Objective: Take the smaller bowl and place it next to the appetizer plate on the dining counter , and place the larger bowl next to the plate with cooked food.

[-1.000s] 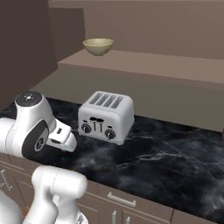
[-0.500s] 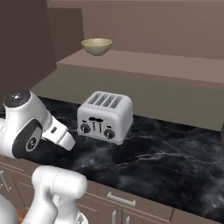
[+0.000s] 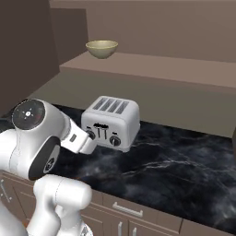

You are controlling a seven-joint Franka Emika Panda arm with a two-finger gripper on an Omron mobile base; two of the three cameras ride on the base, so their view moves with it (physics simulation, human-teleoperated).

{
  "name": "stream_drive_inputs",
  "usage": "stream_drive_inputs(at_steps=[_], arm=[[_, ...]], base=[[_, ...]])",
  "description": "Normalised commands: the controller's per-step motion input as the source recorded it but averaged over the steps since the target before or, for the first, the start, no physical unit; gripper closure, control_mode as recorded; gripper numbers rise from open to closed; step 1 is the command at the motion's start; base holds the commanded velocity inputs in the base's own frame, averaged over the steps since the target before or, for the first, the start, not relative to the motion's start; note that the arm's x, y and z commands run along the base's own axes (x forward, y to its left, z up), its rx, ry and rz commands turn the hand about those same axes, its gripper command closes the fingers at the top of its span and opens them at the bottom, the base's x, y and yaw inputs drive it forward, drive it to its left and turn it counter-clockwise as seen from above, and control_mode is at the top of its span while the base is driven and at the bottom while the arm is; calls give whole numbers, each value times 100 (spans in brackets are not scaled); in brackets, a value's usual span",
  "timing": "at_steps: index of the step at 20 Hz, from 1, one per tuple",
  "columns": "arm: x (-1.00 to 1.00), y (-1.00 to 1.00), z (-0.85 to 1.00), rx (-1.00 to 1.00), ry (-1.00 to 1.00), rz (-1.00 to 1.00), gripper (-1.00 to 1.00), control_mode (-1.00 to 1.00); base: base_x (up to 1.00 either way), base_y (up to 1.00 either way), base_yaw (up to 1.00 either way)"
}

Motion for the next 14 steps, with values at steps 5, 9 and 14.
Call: stream_drive_inputs(at_steps=[5,9,14], arm=[[20,-3,81,0,-14,0,-100,-100],[24,0,100,0,-2,0,-100,-100],[44,0,79,0,-3,0,-100,-100]], base=[[0,0,0],[0,0,0],[0,0,0]])
